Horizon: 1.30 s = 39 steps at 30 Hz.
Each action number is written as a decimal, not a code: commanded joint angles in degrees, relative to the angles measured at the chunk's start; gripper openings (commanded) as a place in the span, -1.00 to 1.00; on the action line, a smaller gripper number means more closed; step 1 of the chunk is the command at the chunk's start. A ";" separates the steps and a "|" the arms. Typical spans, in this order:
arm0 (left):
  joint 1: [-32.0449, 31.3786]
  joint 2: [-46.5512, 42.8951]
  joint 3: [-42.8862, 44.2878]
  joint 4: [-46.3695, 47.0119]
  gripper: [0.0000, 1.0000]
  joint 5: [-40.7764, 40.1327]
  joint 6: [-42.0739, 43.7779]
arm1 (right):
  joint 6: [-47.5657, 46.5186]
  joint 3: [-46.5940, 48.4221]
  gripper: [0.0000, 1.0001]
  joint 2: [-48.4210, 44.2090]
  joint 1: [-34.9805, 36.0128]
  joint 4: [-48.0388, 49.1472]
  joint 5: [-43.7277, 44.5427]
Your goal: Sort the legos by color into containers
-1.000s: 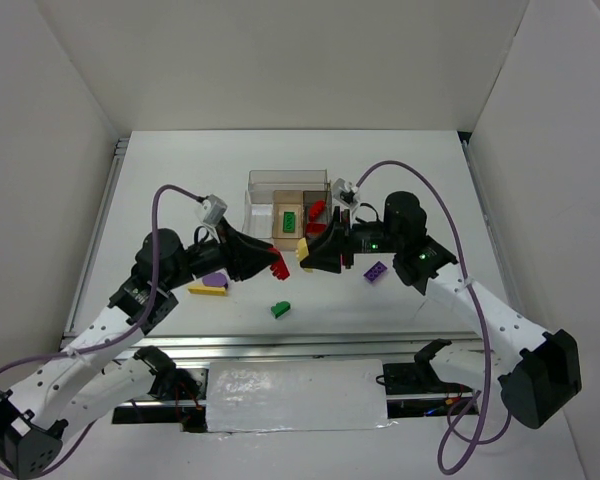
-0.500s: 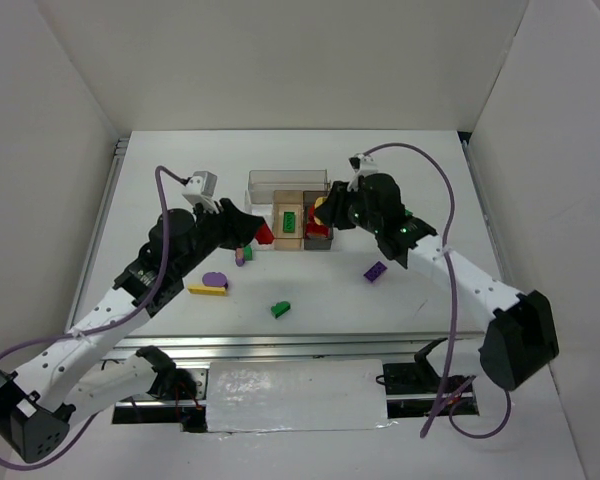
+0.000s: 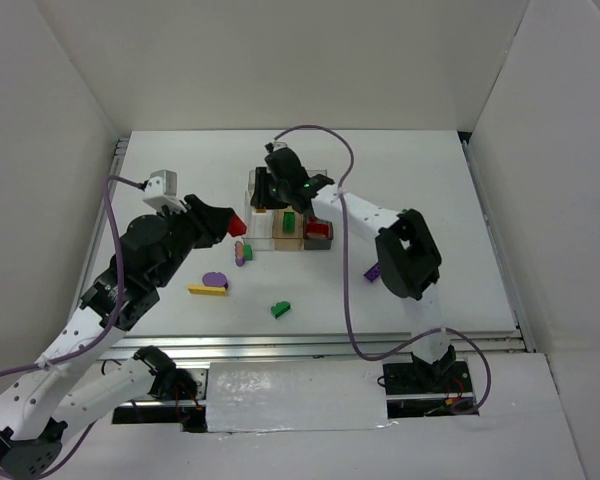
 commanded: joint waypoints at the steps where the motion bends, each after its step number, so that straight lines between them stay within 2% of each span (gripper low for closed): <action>1: 0.29 -1.11 2.36 -2.38 -1.00 -1.57 1.56 | 1.17 9.04 -0.88 6.00 1.14 -6.24 4.27; 3: 0.38 -1.55 2.62 -3.43 -1.00 -2.09 2.17 | 1.08 11.60 -0.81 8.56 1.41 -7.04 4.53; 5: 0.30 -1.82 2.88 -3.87 -1.00 -2.44 2.61 | 1.00 11.69 -0.24 8.83 1.67 -6.69 4.53; 6: 0.38 -1.90 2.80 -4.14 -1.00 -2.88 2.70 | 1.00 11.34 0.22 8.48 1.76 -6.34 4.36; 8: 0.38 -2.08 2.62 -3.96 -1.00 -2.97 2.97 | 1.26 9.50 0.44 6.65 1.67 -5.02 4.97; 10: 0.38 -2.34 2.18 -3.70 -1.00 -3.24 2.79 | 1.00 7.74 0.78 4.54 1.67 -3.70 4.80; 11: 0.38 -2.43 1.92 -3.44 -1.00 -3.24 2.71 | 0.74 7.56 0.87 3.91 1.67 -3.61 4.62; 15: 0.38 -1.21 1.04 -1.51 -1.00 -2.10 2.53 | 0.29 4.06 0.96 -3.01 0.62 -3.26 5.06; 18: 0.38 2.83 0.42 2.79 -1.00 0.45 2.70 | 1.87 -9.37 0.98 -17.23 -3.15 2.97 4.62; 19: 0.38 4.41 0.42 5.85 -1.00 2.46 3.05 | 2.31 -16.19 0.98 -24.93 -4.30 4.38 5.75; 21: 0.38 10.90 1.21 9.20 -1.00 4.58 3.67 | 3.36 -21.94 0.99 -32.26 -7.46 3.43 8.48; 22: 0.30 13.19 1.65 11.05 -1.00 5.37 4.11 | 3.81 -27.71 1.00 -39.52 -8.43 2.90 9.62; 24: -0.05 20.92 3.05 17.55 -1.00 7.57 4.90 | 3.02 -33.63 0.99 -46.68 -9.84 3.68 10.69; 25: -0.06 23.56 3.84 19.22 -1.00 8.18 5.51 | 1.97 -38.36 0.99 -53.15 -10.19 3.95 10.77; 26: -0.14 29.15 5.07 21.94 -1.00 10.02 6.04 | 1.88 -39.80 0.99 -55.74 -10.46 2.99 11.47; 28: -0.32 34.72 8.93 24.42 -1.00 12.13 7.27 | 1.35 -42.71 0.99 -62.76 -10.98 -0.60 12.70; 29: -0.49 40.05 10.52 25.30 -1.00 12.93 7.80 | 0.83 -43.41 0.99 -64.54 -10.99 -1.66 13.14; 33: -1.55 50.63 18.59 28.72 -0.97 13.03 10.08 | -0.76 -45.88 0.99 -70.79 -11.69 -4.74 12.18; 38: -1.81 62.15 28.17 27.42 -0.86 13.29 11.58 | -1.73 -47.11 0.99 -72.03 -12.22 -7.39 10.43; 39: -1.73 63.38 29.33 26.54 -0.79 13.29 11.58 | -1.64 -47.46 0.99 -72.29 -12.13 -7.47 9.73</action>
